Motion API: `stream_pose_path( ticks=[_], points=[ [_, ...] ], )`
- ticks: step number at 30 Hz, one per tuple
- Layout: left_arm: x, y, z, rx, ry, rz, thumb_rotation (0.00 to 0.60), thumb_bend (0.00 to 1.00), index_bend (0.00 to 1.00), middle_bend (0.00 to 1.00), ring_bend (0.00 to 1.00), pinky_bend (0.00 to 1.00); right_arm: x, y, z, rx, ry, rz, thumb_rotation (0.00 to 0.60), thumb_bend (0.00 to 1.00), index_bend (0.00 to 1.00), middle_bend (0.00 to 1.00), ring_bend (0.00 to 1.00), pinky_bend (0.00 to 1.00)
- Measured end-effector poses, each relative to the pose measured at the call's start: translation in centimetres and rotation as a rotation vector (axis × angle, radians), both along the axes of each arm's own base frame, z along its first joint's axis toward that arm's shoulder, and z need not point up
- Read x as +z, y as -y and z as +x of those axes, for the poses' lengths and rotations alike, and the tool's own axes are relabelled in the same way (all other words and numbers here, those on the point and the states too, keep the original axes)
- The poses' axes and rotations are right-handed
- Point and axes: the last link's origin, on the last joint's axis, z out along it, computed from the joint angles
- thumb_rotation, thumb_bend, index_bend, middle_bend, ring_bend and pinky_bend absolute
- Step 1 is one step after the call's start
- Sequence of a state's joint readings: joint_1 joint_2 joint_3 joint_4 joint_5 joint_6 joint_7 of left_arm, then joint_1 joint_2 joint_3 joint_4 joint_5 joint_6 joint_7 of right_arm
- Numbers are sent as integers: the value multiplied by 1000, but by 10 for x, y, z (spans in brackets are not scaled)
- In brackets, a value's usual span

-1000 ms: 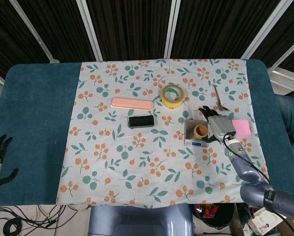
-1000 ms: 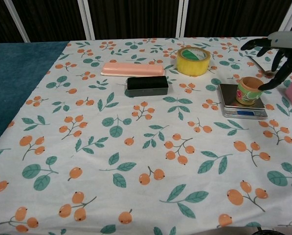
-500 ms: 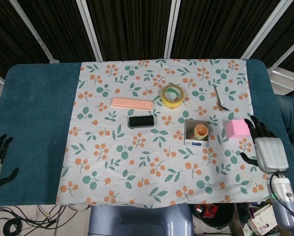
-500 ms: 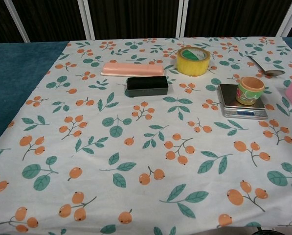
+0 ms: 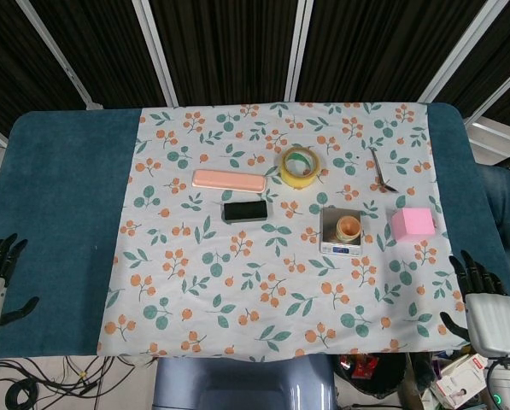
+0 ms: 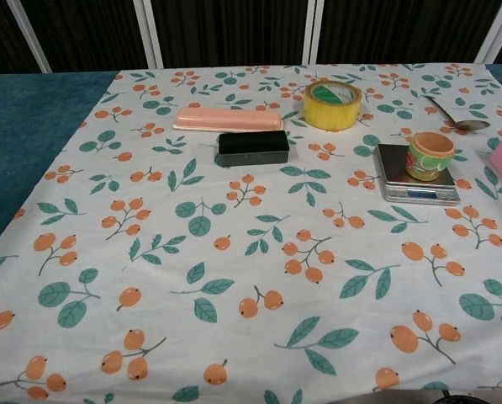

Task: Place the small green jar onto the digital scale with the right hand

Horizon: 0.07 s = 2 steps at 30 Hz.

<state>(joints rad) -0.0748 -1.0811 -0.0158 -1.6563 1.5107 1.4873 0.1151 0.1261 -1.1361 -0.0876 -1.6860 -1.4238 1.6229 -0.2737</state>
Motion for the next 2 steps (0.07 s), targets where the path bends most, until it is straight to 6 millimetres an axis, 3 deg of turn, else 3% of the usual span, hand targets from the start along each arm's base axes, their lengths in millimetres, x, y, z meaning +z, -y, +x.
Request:
stream_pose_path(
  ticks=[2],
  points=[
    [0,0,-1,0,-1,-3,600,183,0,0,3,0,-1,-1,0,10,-8,-1,600,116,0,0,103,179]
  ],
)
